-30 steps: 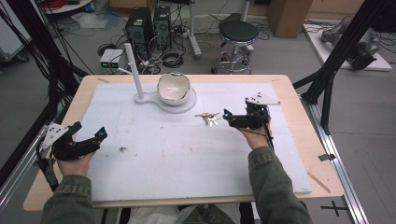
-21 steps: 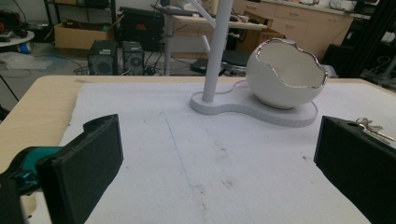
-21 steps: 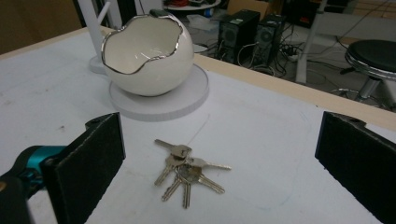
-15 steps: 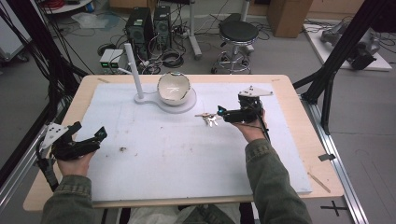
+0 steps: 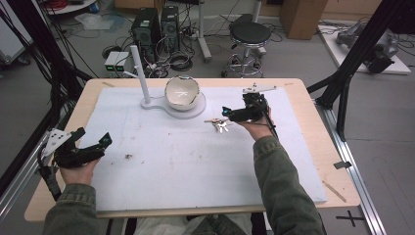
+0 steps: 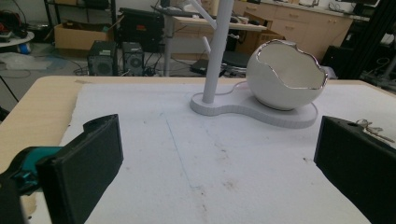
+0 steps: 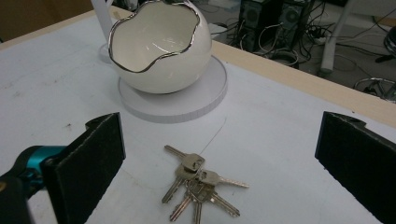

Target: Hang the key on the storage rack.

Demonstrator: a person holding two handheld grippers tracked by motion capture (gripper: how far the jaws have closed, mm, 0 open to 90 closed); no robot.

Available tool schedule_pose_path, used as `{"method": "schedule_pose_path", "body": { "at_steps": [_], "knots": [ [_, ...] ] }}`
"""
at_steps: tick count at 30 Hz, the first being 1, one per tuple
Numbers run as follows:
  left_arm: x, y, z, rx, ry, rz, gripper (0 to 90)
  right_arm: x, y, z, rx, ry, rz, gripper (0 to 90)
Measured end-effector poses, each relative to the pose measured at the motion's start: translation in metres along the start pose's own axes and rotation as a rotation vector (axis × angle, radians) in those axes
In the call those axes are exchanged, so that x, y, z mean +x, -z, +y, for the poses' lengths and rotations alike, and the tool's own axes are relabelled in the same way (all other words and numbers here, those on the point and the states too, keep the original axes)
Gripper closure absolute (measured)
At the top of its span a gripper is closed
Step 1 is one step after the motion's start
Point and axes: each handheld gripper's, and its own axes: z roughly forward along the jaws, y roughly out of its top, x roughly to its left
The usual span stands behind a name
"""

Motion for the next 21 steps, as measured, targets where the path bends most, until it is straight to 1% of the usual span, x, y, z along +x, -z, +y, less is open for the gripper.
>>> {"method": "schedule_pose_path", "body": {
  "at_steps": [1,4,5,7,9,15,20,21],
  "knots": [
    [0.0,0.0,0.0,-0.001,0.0,0.0,1.7,-0.001,-0.002,0.002,0.003,0.009,-0.002,0.6],
    [0.0,0.0,0.0,-0.002,0.001,0.001,1.7,-0.001,-0.005,0.005,0.013,0.002,0.007,0.6],
    [0.0,0.001,0.0,-0.001,-0.001,0.001,1.7,-0.002,-0.007,0.005,0.018,0.009,0.01,0.6],
    [0.0,0.001,0.0,-0.004,0.003,0.001,1.7,-0.002,-0.009,0.005,0.032,0.003,0.013,0.6],
    [0.001,0.0,0.0,-0.003,0.004,0.002,1.7,-0.002,-0.013,0.006,0.041,0.008,0.019,0.6],
    [0.001,0.0,0.0,-0.004,0.005,0.0,1.7,-0.002,-0.025,0.007,0.077,0.009,0.023,0.6],
    [0.002,0.0,0.0,-0.007,0.011,-0.003,1.7,-0.002,-0.032,0.015,0.106,0.039,0.025,0.6],
    [0.002,0.0,0.0,-0.007,0.011,-0.003,1.7,-0.002,-0.033,0.017,0.1,0.041,0.033,0.6]
  ]
}}
